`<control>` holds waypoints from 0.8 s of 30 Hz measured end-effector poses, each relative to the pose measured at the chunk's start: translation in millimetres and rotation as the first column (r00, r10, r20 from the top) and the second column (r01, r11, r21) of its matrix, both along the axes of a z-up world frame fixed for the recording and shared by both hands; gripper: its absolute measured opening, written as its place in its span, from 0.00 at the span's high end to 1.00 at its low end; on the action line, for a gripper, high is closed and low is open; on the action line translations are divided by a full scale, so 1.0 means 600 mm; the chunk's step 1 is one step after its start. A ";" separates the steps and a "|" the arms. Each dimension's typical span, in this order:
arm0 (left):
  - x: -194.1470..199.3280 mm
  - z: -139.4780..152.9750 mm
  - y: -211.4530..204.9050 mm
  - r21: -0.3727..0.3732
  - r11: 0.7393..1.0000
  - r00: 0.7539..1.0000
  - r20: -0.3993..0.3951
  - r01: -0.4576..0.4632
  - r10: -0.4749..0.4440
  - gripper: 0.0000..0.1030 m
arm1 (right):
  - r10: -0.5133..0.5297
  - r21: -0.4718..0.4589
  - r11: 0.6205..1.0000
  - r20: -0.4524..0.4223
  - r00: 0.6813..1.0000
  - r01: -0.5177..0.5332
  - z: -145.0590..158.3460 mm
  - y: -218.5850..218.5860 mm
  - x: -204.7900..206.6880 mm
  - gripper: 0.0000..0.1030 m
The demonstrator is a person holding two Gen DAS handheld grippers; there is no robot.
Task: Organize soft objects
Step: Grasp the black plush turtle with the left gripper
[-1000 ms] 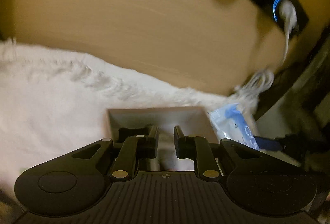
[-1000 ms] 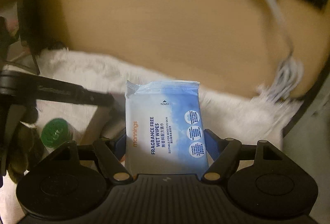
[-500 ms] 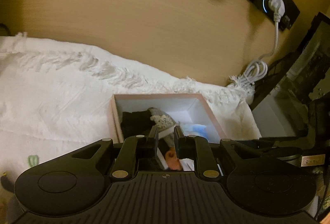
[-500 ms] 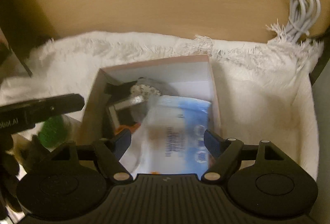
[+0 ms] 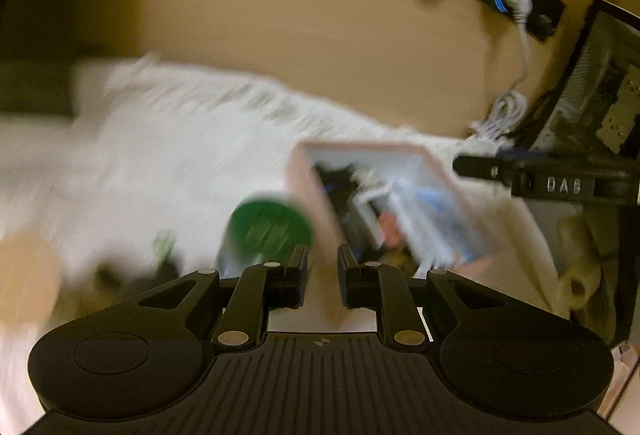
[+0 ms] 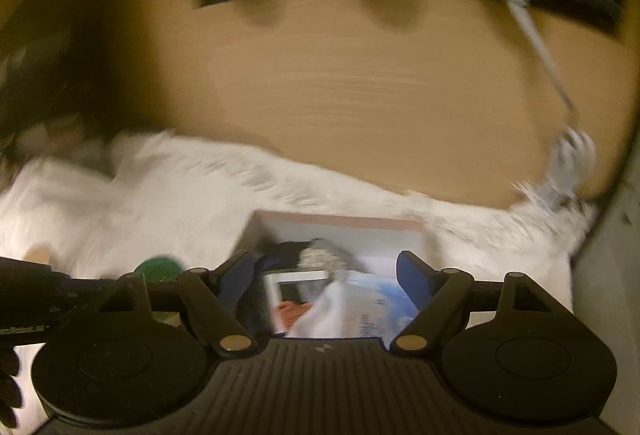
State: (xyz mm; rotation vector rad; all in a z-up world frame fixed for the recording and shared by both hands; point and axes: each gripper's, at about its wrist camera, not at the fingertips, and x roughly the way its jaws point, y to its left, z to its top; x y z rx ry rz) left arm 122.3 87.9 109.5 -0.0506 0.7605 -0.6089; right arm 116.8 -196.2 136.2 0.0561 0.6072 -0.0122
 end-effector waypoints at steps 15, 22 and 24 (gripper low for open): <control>-0.056 -0.068 0.236 -0.015 0.936 0.926 -0.150 -0.352 0.346 0.83 | 0.656 -0.237 0.705 -0.143 0.741 -0.669 -0.075 0.343 0.047 0.23; -0.073 -0.057 0.264 -0.044 0.920 0.916 -0.122 -0.390 0.383 0.83 | 0.637 -0.126 0.744 -0.159 0.754 -0.656 -0.104 0.382 0.113 0.23; -0.075 -0.054 0.264 -0.041 0.924 0.921 -0.115 -0.380 0.373 0.83 | 0.628 -0.086 0.756 -0.183 0.756 -0.649 -0.108 0.380 0.129 0.23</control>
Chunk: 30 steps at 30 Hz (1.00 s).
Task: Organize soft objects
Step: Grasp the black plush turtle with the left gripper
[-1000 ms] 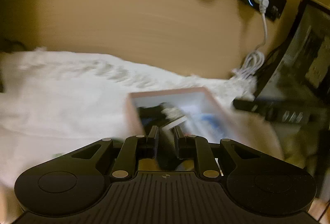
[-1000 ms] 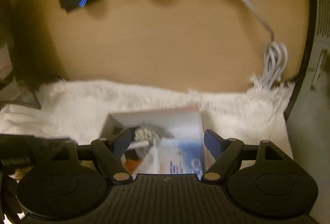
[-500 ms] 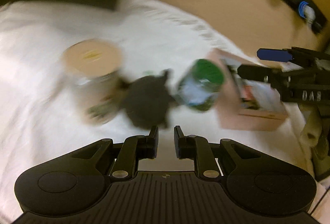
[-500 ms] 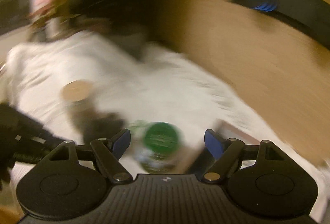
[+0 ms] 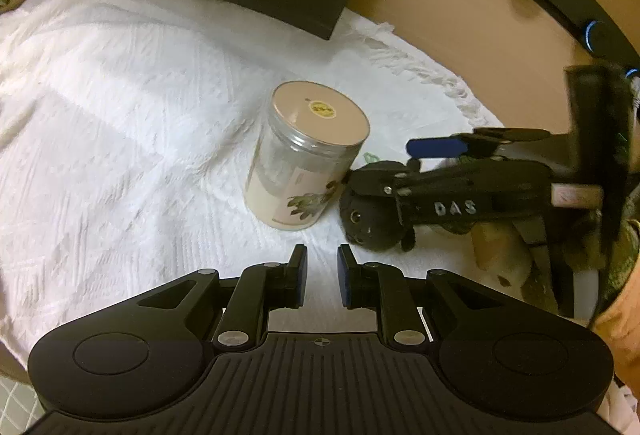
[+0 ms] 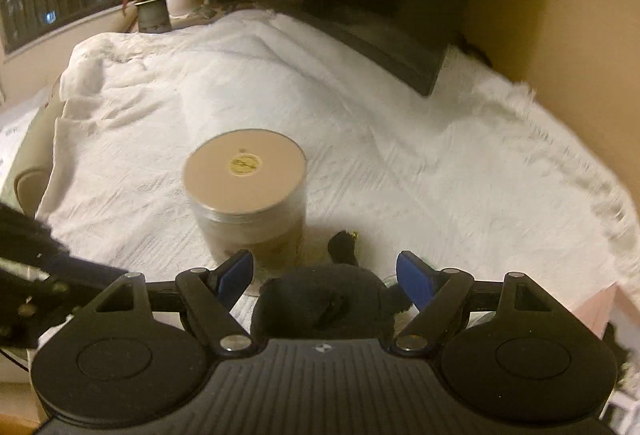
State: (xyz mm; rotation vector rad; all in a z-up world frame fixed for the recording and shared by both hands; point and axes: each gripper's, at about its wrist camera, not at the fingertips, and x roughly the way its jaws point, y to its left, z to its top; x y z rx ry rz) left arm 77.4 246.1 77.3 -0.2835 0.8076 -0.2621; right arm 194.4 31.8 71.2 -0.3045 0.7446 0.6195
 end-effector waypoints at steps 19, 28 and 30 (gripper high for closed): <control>0.082 -0.012 -0.224 0.426 0.886 0.957 0.129 0.183 -0.259 0.61 | -0.287 0.083 0.956 0.069 0.956 0.281 0.046 -0.198 -0.130 0.23; 0.104 -0.027 -0.232 0.542 0.827 0.964 0.107 0.149 -0.244 0.40 | -0.287 0.031 0.957 -0.011 0.958 0.287 -0.025 -0.224 -0.198 0.23; 0.119 -0.027 -0.224 0.546 0.826 0.968 0.096 0.142 -0.230 0.39 | -0.281 0.024 0.959 -0.029 0.959 0.282 -0.034 -0.225 -0.205 0.23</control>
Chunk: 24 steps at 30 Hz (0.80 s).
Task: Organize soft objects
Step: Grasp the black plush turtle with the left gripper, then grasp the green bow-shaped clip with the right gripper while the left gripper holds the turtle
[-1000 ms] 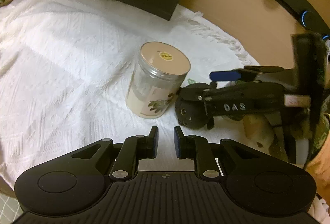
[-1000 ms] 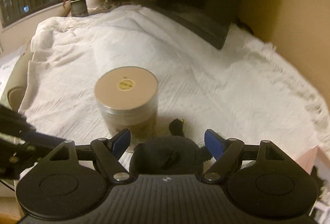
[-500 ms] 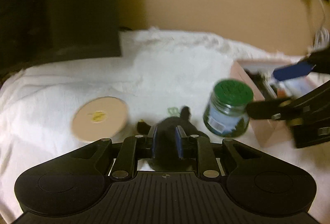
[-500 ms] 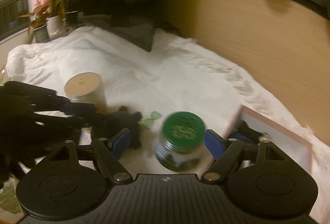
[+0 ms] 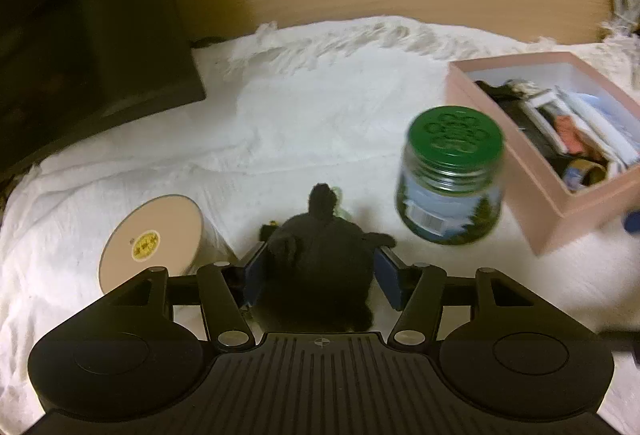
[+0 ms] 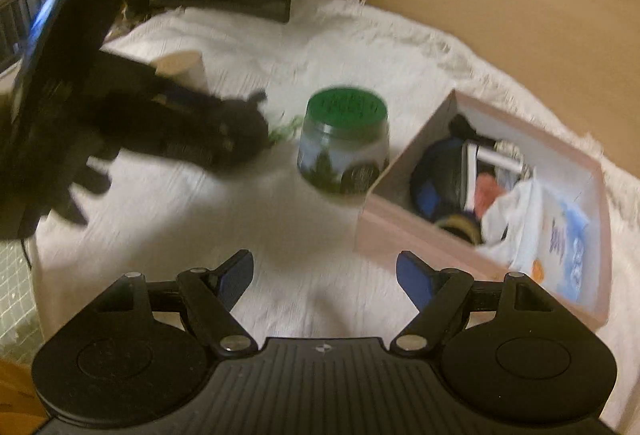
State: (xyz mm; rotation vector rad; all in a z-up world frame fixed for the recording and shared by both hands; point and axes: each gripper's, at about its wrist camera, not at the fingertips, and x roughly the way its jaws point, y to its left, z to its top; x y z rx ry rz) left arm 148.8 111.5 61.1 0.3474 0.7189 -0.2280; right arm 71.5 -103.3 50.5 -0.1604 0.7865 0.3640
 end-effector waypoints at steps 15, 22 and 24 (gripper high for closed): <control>0.017 -0.010 -0.020 0.106 0.988 0.993 -0.055 0.109 -0.104 0.35 | -0.041 -0.126 0.991 0.116 0.992 0.056 0.039 -0.012 -0.031 0.23; -0.058 0.034 0.003 -0.092 0.991 0.992 -0.066 0.102 -0.108 0.36 | -0.092 -0.070 0.992 0.201 0.975 0.108 0.132 0.003 0.043 0.23; -0.077 0.036 0.019 -0.169 0.982 0.990 -0.098 0.082 -0.100 0.36 | -0.107 -0.033 0.993 0.170 0.980 0.114 0.153 0.015 0.085 0.19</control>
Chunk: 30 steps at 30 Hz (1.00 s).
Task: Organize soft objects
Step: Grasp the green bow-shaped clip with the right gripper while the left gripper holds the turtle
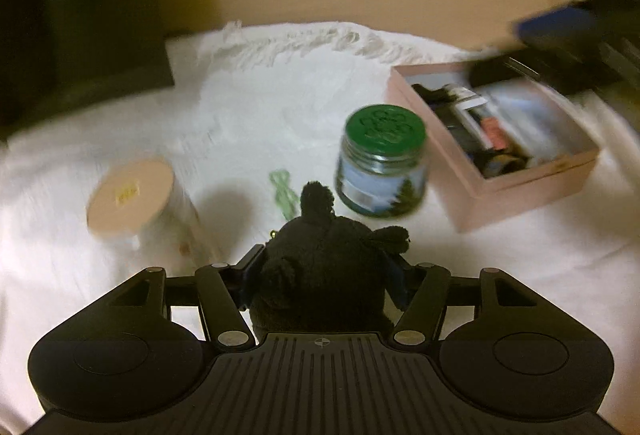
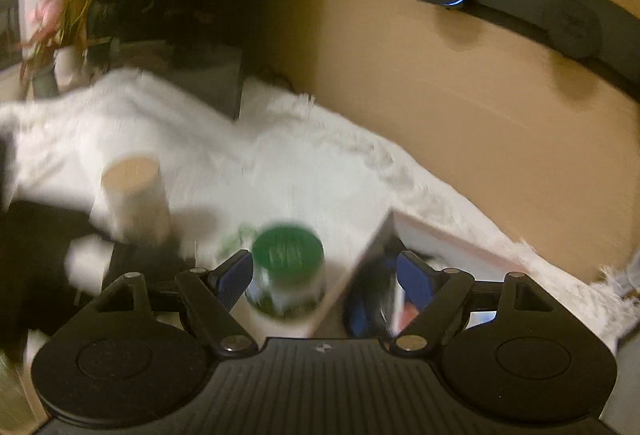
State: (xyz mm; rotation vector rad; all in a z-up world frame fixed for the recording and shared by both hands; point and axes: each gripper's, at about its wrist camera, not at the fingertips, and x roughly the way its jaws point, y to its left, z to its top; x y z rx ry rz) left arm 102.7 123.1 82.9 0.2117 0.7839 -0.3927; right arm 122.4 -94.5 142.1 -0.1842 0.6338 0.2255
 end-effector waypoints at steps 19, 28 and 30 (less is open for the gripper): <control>-0.054 -0.009 0.217 -0.312 0.898 0.947 -0.190 -0.310 0.261 0.36 | -0.076 -0.054 0.997 -0.647 0.758 0.054 -0.178 0.214 0.357 0.47; -0.036 -0.010 0.211 -0.315 0.908 0.956 -0.190 -0.277 0.225 0.36 | -0.026 -0.014 1.000 -0.623 0.781 0.022 -0.171 0.216 0.320 0.85; -0.031 0.003 0.204 -0.314 0.914 0.963 -0.172 -0.255 0.210 0.36 | -0.009 0.020 0.999 -0.600 0.800 0.027 -0.147 0.206 0.300 0.94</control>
